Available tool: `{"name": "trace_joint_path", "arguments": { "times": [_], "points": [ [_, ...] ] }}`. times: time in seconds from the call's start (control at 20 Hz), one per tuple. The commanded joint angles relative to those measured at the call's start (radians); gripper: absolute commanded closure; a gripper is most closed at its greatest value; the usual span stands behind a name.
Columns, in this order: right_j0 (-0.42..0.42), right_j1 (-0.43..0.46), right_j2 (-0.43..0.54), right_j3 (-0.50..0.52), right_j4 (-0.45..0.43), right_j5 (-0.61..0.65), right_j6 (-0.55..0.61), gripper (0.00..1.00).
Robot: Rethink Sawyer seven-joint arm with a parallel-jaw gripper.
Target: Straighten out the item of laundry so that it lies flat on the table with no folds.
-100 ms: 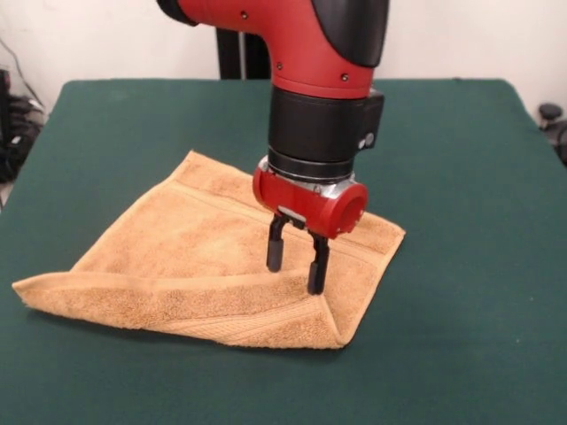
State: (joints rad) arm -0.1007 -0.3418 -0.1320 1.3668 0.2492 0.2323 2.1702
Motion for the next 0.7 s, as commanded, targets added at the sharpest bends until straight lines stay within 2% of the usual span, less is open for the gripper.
{"name": "trace_joint_path", "arguments": {
  "times": [0.05, 0.4, 0.7],
  "points": [
    [0.045, 0.097, 0.0, 0.088, 0.056, 0.006, 0.235, 0.0],
    [0.051, 0.099, -0.008, 0.096, 0.056, 0.022, 0.228, 0.0],
    [0.016, 0.1, 0.04, 0.128, 0.046, -0.024, 0.214, 0.0]
  ]
}}
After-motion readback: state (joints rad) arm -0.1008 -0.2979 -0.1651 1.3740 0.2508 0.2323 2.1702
